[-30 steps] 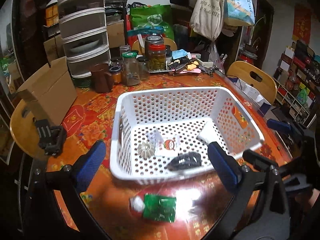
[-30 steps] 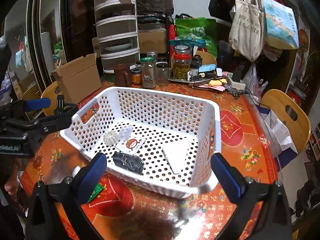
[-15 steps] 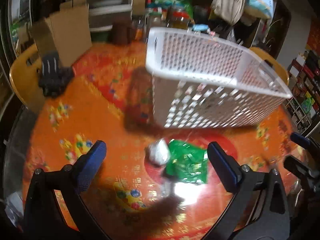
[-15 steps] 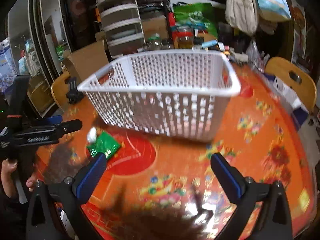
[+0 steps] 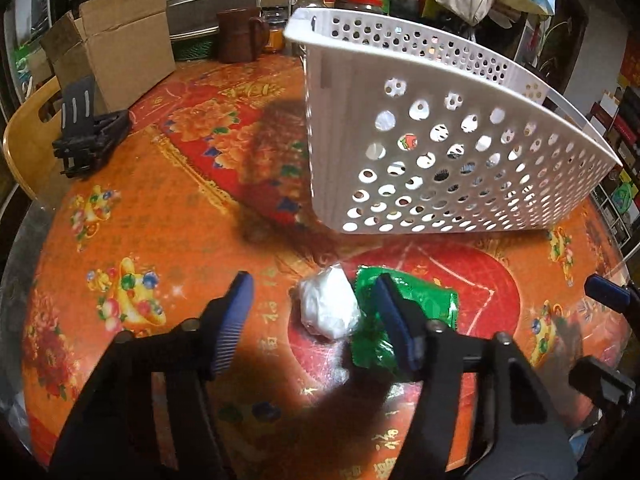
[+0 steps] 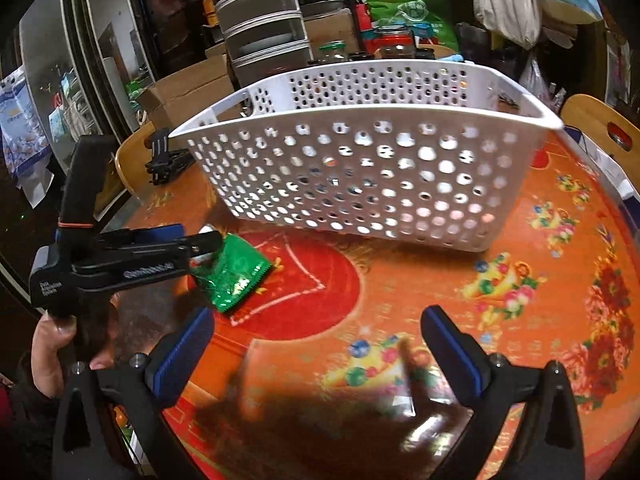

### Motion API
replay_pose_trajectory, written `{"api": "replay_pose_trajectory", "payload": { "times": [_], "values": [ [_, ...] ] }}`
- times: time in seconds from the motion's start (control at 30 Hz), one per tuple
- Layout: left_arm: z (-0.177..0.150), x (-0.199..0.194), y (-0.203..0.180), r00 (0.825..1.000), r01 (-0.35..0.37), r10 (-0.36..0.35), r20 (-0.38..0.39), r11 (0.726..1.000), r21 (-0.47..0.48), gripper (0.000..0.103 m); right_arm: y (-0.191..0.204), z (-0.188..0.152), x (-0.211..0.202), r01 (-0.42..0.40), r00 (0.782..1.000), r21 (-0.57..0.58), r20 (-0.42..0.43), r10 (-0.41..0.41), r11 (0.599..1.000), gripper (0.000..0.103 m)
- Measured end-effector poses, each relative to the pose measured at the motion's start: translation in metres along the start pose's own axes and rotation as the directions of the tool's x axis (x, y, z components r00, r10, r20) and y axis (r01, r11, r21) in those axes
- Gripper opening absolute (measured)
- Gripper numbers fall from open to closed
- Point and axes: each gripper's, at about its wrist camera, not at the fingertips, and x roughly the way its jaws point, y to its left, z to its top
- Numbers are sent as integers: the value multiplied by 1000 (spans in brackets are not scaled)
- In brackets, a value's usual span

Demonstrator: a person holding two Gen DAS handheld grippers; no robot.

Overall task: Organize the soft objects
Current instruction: 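Grasp the white crumpled plastic with the left gripper while the right gripper grasps the green packet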

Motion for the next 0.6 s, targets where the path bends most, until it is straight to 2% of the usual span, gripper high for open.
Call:
{"api": "replay_pose_trajectory", "payload": {
  "times": [0.03,0.1,0.13,0.3,0.6],
  "values": [
    [0,2,-1,1000,1,-1,-1,1000,5,50,5,1,3,-8,1000,-14,-2,8,1000,102],
    [-1,6,-1,1000,7,-7,-4,1000,8,33,15,3,10,-13,1000,-37,-11,13,999,102],
    [-1,7,0,1000,14,-14,-7,1000,7,28,21,5,16,-22,1000,-50,-21,21,999,102],
    [-1,8,16,999,33,-33,0,999,-18,27,46,13,42,-75,995,-98,-66,68,992,100],
    [-5,5,54,1000,27,-27,5,997,-72,27,75,23,85,-72,989,-178,-140,47,981,95]
  ]
}}
